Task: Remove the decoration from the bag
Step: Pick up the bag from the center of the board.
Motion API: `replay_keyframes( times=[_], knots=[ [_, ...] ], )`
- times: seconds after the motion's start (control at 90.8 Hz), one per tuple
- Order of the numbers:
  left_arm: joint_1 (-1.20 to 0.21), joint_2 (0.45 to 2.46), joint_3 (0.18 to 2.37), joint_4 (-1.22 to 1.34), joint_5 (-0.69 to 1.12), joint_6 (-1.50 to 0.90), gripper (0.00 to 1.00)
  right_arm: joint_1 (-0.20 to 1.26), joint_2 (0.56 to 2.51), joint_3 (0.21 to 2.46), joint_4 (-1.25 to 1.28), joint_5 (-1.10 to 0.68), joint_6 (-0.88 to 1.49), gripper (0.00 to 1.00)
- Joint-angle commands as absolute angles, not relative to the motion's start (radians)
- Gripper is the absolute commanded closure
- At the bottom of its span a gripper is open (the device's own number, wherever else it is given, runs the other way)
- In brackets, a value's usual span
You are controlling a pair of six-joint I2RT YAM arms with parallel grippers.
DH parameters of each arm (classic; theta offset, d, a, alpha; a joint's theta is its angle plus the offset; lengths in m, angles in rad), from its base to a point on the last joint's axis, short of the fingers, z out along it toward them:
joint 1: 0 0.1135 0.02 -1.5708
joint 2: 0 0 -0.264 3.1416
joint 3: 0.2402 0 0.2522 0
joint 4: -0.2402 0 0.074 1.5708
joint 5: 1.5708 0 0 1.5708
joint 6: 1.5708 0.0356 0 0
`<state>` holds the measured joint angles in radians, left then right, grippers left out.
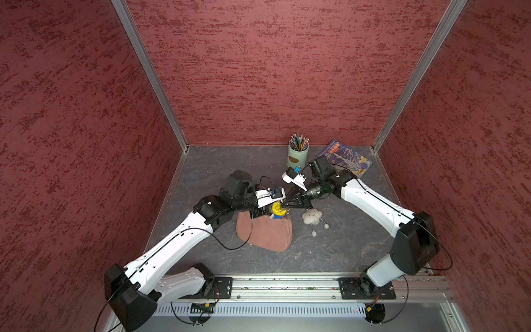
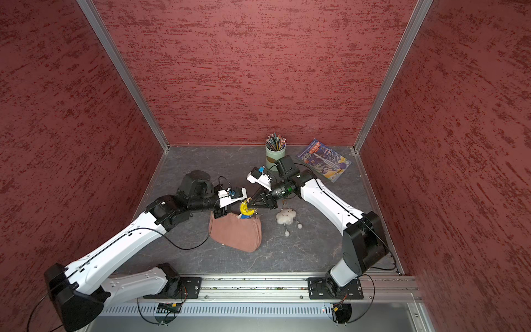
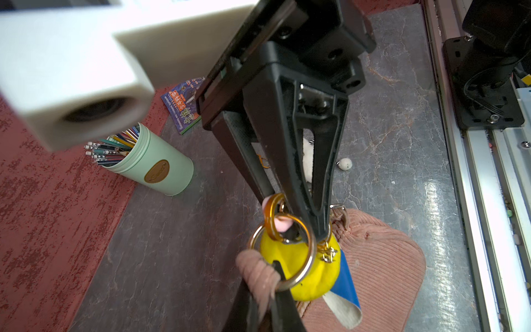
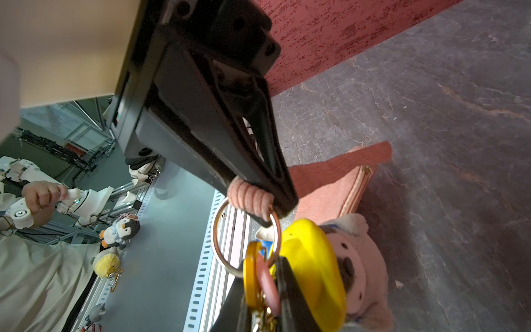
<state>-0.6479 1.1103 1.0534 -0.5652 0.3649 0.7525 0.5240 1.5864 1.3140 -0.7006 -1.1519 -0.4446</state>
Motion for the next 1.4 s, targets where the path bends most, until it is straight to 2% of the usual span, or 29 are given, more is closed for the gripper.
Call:
replay_keyframes(
  times=[0.0,0.11,0.198,0.286,0.463,0.562,0.661,0.826,1.058,1.388],
  knots=[
    [-0.628,1.104,1.100,-0.636,0.427,0.730,1.00,0.515,1.605,1.336,-0.718,-1.153,-0.457,0.84],
    [-0.623,1.104,1.107,-0.654,0.446,0.721,1.00,0.516,1.615,1.343,-0.718,-1.154,-0.453,0.80],
    [-0.619,1.110,1.119,-0.670,0.446,0.708,1.00,0.517,1.616,1.347,-0.704,-1.143,-0.444,0.66],
    [-0.611,1.126,1.145,-0.694,0.434,0.667,1.00,0.517,1.605,1.331,-0.645,-1.113,-0.401,0.59],
    [-0.605,1.215,1.280,-0.857,0.369,0.574,1.00,0.518,1.497,1.163,-0.296,-0.971,-0.175,0.48],
    [-0.604,1.272,1.347,-0.959,0.356,0.543,1.00,0.528,1.414,1.006,0.005,-0.847,-0.008,0.47],
    [-0.587,1.334,1.426,-1.030,0.354,0.496,1.00,0.566,1.369,0.875,0.204,-0.676,0.115,0.48],
    [-0.564,1.465,1.594,-1.193,0.359,0.403,1.00,0.713,1.300,0.746,0.380,-0.206,0.167,0.53],
    [-0.509,1.545,1.689,-1.288,0.398,0.288,1.00,0.923,1.253,0.685,0.445,0.229,0.273,0.58],
    [-0.457,1.587,1.731,-1.346,0.500,0.182,1.00,1.054,1.350,0.726,0.466,0.387,0.372,0.55]
  ],
)
